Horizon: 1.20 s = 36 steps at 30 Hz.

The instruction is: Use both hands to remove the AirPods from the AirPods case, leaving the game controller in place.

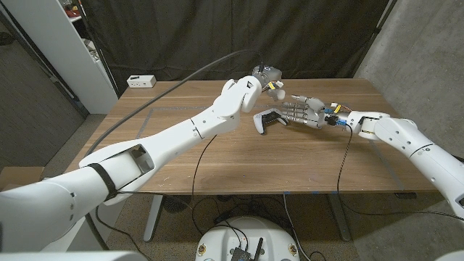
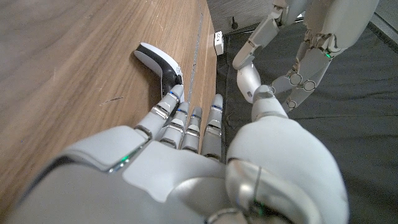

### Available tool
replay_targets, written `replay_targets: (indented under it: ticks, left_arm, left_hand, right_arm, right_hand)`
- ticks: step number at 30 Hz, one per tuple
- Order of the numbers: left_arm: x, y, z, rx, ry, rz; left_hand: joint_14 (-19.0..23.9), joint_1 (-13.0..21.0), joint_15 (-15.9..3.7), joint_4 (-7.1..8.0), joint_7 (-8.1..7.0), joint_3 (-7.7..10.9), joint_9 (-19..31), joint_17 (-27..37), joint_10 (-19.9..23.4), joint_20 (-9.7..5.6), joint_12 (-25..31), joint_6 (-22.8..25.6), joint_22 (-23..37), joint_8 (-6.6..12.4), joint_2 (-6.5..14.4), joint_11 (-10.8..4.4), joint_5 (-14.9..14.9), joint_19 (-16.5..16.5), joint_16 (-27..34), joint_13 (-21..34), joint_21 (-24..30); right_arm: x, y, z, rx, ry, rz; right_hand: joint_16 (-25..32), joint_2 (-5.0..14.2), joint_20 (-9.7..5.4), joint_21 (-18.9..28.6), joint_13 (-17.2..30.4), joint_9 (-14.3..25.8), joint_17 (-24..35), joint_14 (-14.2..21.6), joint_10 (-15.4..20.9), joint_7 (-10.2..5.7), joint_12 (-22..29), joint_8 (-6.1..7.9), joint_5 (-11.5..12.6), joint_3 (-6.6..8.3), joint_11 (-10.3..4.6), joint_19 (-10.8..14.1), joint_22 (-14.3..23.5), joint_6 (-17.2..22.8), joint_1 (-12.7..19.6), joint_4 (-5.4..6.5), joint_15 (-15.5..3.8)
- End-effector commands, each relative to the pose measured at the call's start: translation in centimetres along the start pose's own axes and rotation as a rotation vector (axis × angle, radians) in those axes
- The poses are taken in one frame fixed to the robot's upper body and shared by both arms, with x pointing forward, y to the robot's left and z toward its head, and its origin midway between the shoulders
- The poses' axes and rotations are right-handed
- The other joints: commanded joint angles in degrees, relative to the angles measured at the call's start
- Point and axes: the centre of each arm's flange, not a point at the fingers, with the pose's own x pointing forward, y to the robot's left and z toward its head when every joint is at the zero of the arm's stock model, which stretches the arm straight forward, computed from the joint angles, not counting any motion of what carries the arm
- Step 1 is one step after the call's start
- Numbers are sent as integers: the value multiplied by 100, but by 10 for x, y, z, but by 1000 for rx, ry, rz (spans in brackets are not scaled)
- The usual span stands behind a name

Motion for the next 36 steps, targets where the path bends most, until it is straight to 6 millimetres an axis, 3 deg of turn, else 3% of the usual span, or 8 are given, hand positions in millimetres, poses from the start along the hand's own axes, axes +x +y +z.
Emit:
replay_targets:
  ticks: [1,25,36]
  left_arm:
    - [9,-5,2,-4,-12,-15]
    - [28,-11,6,-34,-33,-40]
    - [25,-14,9,-43,-36,-44]
  left_hand:
    - [66,123,-336,6,-532,-46,650,11,59,18,-11,586,9,387,179,-10,42,35,-2,13,-14]
    - [85,137,-343,31,-522,-135,670,13,79,3,-27,620,11,372,218,-25,48,44,-4,19,-23]
    - [85,144,-338,45,-516,-174,675,13,84,-3,-36,631,12,360,244,-14,50,46,-7,23,-27]
  right_arm:
    - [12,5,5,4,21,18]
    - [31,7,12,16,38,62]
    - [34,12,12,0,40,81]
  right_hand:
    - [47,12,-1,3,32,15,35,72,75,30,42,35,32,-4,5,73,32,49,76,40,-7]
    - [83,34,-5,5,64,43,69,139,150,54,86,53,33,1,7,118,35,128,140,52,-13]
    - [100,47,1,5,77,51,79,177,160,67,95,59,38,16,13,137,36,163,202,38,-34]
